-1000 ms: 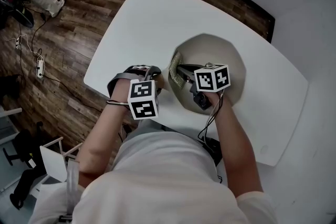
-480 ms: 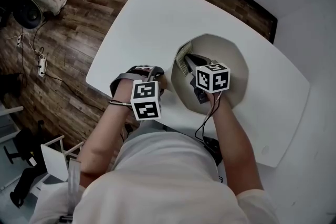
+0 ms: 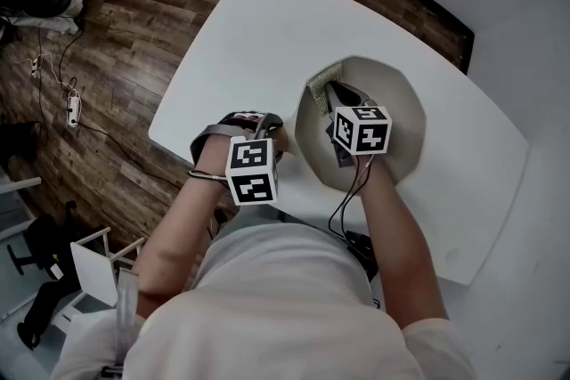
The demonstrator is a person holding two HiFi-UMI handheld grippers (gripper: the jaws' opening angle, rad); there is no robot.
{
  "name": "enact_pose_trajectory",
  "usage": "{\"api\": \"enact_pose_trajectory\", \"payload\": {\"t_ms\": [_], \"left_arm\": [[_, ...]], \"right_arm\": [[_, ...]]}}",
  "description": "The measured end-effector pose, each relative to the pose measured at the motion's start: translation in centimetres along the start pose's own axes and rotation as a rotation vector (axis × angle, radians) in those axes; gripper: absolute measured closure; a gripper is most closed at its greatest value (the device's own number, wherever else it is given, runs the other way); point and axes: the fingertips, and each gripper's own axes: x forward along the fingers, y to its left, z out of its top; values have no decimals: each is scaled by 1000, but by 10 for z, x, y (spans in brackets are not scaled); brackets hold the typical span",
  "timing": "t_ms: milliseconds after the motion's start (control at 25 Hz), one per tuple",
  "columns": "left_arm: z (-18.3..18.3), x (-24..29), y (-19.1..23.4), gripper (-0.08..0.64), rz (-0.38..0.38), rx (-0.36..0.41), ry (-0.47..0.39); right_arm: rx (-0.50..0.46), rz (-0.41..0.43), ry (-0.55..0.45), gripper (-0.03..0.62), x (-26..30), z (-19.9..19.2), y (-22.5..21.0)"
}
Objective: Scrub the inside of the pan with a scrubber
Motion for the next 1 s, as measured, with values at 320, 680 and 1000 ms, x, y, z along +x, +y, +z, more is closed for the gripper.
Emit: {"api": "enact_pose_trajectory", "payload": {"t_ms": [320,680,1000], "left_arm": [[0,1,-1,311,-2,-1,-7],[1,1,-2,311,-4,-6,-14],[1,2,-4,311,-4,-9,-21]], "right_arm": [[-21,-157,-5,565,-2,12,-37],[-105,-321,44,565,-11,14,-65],[-54,-459,60,565,-40,6,-108]]}}
